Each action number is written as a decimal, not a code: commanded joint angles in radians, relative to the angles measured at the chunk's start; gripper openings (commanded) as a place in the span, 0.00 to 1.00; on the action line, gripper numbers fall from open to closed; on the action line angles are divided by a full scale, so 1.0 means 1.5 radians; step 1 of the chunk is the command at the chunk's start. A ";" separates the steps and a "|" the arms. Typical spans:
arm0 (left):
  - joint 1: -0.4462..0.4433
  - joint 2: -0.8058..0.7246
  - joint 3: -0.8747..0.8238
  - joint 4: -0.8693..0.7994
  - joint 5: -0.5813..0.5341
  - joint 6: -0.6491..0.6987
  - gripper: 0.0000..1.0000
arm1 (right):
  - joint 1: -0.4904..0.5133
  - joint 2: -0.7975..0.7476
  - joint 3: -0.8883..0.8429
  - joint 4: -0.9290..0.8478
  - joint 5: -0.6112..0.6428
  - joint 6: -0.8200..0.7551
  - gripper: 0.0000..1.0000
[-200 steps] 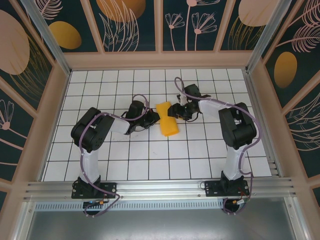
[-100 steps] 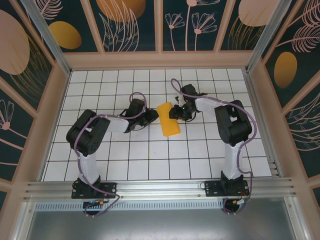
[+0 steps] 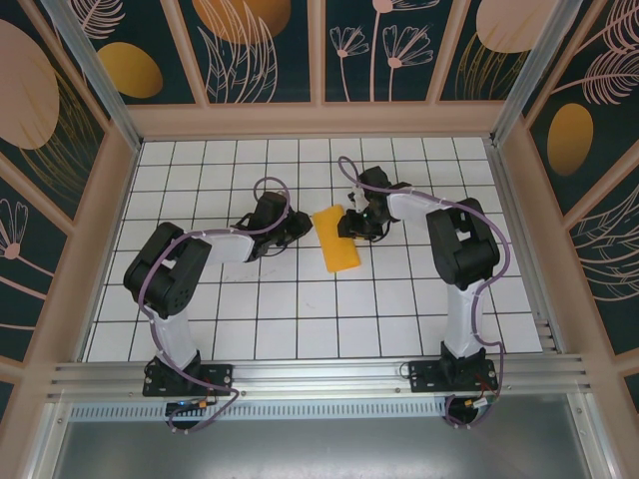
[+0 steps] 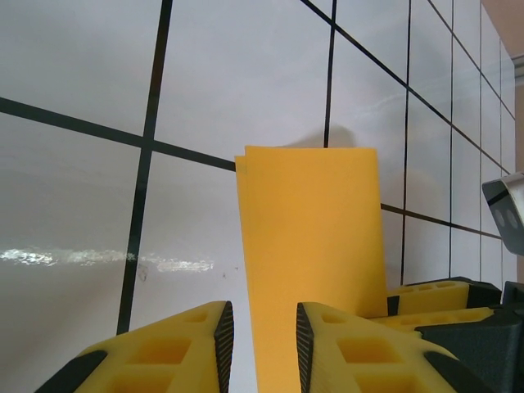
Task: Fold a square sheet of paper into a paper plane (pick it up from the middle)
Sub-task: Fold the square sheet of paper in half at the center of the table.
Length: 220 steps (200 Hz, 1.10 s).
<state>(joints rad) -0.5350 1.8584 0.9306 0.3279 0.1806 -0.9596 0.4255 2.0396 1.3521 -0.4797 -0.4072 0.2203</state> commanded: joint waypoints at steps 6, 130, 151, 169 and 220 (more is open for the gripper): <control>0.001 -0.017 0.010 -0.022 -0.028 0.020 0.30 | -0.001 0.059 -0.003 -0.033 0.083 -0.026 0.42; 0.001 -0.010 0.003 0.021 -0.055 0.042 0.29 | 0.004 0.074 -0.010 -0.032 0.096 -0.049 0.38; 0.001 -0.003 0.008 0.025 -0.050 0.040 0.29 | 0.004 0.075 -0.011 -0.032 0.099 -0.046 0.38; 0.001 0.001 0.012 0.028 -0.045 0.039 0.29 | 0.004 0.076 -0.012 -0.031 0.098 -0.046 0.38; 0.001 0.002 0.012 0.029 -0.051 0.035 0.29 | 0.004 0.083 -0.012 -0.028 0.101 -0.045 0.40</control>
<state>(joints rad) -0.5350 1.8538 0.9306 0.3481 0.1036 -0.9176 0.4301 2.0544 1.3705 -0.5060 -0.3851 0.1802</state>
